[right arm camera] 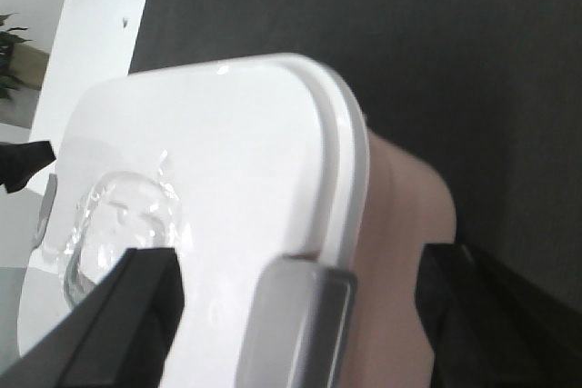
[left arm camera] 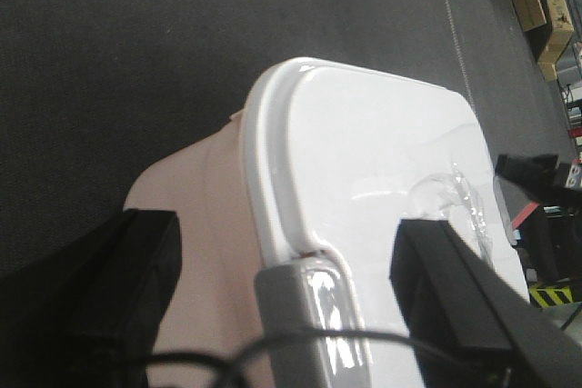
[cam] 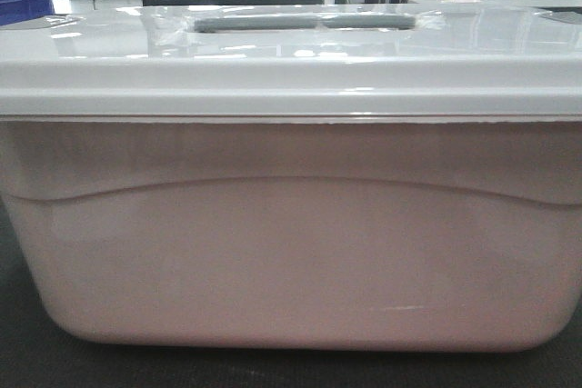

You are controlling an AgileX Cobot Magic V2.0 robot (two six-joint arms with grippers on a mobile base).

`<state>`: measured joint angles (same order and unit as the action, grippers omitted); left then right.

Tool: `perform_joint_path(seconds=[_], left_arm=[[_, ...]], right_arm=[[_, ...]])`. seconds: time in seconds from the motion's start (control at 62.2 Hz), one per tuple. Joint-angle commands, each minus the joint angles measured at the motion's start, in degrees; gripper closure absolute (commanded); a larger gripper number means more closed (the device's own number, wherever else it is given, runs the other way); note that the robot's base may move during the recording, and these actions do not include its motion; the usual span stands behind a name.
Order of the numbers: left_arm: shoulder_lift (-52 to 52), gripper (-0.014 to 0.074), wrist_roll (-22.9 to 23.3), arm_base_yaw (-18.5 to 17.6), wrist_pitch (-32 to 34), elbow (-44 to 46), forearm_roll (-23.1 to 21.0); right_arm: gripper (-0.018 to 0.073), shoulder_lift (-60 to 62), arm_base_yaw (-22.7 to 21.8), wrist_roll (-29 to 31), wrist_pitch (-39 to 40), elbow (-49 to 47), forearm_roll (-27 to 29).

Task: Grab white bin and place on right shelf
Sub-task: 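Close both grippers on the lid rims at the bin's two ends, then lift the pink bin off the table with both grippers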

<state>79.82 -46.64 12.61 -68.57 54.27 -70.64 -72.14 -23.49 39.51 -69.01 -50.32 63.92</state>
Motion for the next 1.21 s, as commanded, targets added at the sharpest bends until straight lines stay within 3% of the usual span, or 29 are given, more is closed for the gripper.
perform_joint_path(seconds=[0.0, 0.209, 0.611, 0.836, 1.189], left_arm=[[-0.8, 0.0207, -0.6, 0.1, -8.2, 1.3, -4.5], [-0.3, 0.0207, -0.6, 0.1, -8.2, -1.1, -6.4], [-0.3, 0.0207, -0.6, 0.1, -8.1, -8.2, -15.4], [-0.3, 0.0207, -0.6, -0.5, -8.2, -10.4, -17.9], [-0.3, 0.0207, -0.6, -5.8, -7.0, -10.6, -18.8]], right_arm=[[-0.0061, 1.1, -0.4, 3.2, -3.2, 2.0, 7.2], [-0.0061, 1.1, -0.4, 8.1, -3.2, 9.3, 14.7], [-0.0061, 1.1, -0.4, 11.5, -3.1, 16.8, 25.4], [-0.0061, 1.1, 0.4, 11.6, -3.0, 17.8, 27.3], [-0.0061, 1.1, 3.6, 11.6, -2.7, 17.8, 28.1]])
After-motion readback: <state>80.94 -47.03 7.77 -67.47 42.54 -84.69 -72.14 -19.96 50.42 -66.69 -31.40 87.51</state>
